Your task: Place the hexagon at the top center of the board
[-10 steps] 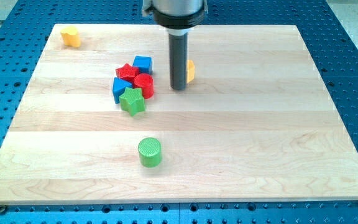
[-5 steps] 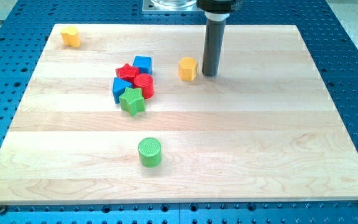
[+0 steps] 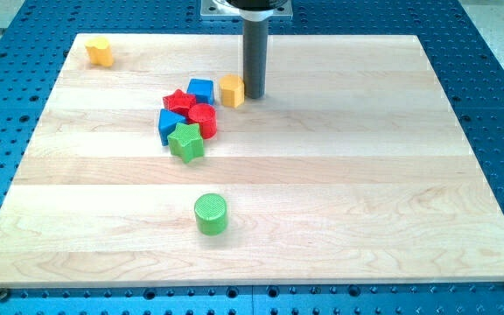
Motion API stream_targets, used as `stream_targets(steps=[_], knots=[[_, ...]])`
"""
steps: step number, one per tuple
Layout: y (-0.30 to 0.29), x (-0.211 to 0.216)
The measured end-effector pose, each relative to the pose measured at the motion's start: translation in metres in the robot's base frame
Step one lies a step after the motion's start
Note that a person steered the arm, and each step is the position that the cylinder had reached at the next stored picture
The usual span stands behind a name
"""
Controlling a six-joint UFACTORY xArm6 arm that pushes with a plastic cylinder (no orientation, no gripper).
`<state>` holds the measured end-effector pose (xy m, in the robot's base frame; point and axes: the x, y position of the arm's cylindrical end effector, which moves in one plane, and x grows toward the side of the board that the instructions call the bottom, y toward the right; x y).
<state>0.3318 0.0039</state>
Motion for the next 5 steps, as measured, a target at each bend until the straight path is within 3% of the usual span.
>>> stream_targets(steps=[1,2,3,4,5], knots=[[0.011,0.035],[-0.034,0.045],[-0.044,0.006],[-0.018,-0.046],[0.001,-0.037]])
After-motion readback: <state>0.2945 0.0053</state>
